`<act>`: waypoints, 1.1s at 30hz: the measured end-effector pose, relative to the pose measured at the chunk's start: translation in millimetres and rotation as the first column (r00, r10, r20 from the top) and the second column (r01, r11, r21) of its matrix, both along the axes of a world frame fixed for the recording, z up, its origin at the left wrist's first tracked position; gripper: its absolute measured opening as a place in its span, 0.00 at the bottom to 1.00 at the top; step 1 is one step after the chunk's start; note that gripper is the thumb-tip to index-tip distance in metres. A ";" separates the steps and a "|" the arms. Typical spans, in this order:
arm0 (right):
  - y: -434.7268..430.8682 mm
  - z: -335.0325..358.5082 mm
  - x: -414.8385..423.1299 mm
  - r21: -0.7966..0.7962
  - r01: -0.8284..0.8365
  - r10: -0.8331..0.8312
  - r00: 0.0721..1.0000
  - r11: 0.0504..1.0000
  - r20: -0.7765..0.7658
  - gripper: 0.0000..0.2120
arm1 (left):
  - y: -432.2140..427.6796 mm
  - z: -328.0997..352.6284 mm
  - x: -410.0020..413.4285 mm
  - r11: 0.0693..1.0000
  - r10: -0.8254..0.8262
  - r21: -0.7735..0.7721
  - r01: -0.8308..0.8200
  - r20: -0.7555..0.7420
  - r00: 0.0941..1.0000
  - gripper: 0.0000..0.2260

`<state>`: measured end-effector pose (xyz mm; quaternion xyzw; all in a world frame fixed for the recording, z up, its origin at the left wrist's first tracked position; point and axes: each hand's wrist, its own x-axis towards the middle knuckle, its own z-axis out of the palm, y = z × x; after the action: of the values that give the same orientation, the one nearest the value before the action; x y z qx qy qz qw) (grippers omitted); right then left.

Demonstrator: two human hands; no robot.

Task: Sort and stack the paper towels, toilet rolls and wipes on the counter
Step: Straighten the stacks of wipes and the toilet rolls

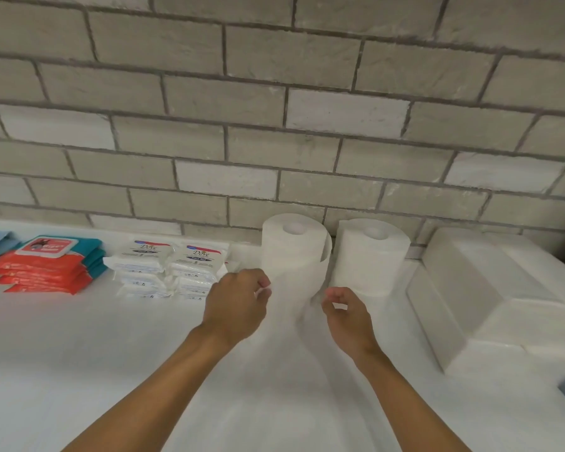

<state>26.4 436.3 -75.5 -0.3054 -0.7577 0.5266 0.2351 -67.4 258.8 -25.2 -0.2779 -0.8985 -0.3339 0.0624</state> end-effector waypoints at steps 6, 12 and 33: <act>-1.8 9.7 -6.9 -0.028 0.052 -0.053 0.998 0.998 -0.028 0.09 | -16.6 23.0 -20.3 0.998 0.028 -0.044 -0.036 -0.170 0.985 0.06; -1.6 23.9 -18.1 0.007 0.033 -0.032 0.998 0.999 -0.048 0.14 | -19.2 37.7 -50.6 0.979 0.082 -0.158 -0.128 -0.268 0.960 0.08; 7.4 39.3 -64.4 -0.071 -0.198 0.188 0.974 0.978 -0.127 0.45 | 59.6 7.4 -96.0 0.795 -0.055 0.557 -0.242 0.463 0.885 0.04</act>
<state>-38.0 443.7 -36.2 -0.2077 -0.7457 0.5954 0.2150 -163.4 318.4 -17.7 -0.1112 -0.7479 -0.6526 -0.0484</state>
